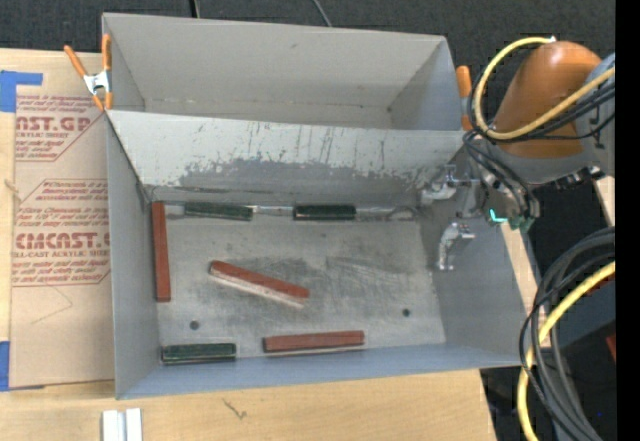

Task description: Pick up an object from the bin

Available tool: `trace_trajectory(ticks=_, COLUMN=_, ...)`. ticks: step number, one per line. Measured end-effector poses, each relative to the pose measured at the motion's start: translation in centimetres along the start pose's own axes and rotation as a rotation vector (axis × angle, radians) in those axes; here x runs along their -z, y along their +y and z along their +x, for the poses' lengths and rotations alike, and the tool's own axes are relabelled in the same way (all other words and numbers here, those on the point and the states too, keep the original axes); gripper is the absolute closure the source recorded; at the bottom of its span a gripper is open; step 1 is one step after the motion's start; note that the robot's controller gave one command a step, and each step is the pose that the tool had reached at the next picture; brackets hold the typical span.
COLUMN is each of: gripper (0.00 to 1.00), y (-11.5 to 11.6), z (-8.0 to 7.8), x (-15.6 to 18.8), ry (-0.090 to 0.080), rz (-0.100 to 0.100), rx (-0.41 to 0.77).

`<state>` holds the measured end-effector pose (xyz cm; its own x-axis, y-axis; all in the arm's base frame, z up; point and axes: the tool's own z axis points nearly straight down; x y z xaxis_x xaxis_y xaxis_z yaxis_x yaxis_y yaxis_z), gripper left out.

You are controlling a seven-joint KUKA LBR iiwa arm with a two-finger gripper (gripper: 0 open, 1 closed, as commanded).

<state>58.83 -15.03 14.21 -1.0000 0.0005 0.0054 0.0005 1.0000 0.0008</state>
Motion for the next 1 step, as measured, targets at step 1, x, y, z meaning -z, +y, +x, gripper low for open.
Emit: trace_trajectory(ticks=1, gripper=0.0, y=0.05, z=-0.21, x=0.46, ry=-0.007, rz=0.001, rx=0.001)
